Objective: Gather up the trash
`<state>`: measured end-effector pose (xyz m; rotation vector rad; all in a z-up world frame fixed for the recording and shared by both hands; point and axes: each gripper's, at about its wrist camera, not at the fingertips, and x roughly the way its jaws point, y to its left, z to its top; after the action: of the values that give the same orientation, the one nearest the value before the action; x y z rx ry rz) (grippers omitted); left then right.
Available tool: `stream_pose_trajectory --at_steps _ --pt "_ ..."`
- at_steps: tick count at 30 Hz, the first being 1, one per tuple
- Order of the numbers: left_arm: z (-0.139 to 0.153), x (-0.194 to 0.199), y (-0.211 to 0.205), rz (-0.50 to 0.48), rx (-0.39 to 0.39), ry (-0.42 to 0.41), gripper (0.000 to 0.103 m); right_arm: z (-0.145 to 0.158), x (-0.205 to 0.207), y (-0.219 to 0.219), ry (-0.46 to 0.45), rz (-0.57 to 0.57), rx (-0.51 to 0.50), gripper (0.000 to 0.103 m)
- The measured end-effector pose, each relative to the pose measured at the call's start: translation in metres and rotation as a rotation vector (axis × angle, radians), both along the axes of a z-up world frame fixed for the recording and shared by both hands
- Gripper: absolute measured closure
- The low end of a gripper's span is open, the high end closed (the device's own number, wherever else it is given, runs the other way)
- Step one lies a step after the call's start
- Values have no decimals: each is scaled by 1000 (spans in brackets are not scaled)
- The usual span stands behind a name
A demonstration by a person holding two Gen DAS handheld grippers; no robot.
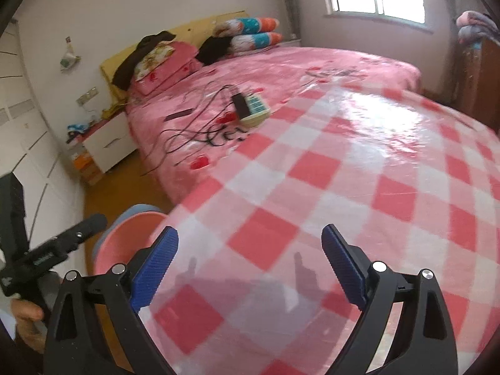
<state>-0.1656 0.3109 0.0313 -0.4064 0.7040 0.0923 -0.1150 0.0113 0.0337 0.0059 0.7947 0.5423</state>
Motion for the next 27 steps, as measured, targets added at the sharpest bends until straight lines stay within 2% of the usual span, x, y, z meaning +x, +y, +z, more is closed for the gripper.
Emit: stream_pose_trajectory --at_steps 10,27 --pt "17 20 -57 -108 25 2 8 -1 0 -52 -30 -96 1 11" --pt "25 43 -140 -242 95 5 7 -4 -1 -124 -75 -239 -14 11"
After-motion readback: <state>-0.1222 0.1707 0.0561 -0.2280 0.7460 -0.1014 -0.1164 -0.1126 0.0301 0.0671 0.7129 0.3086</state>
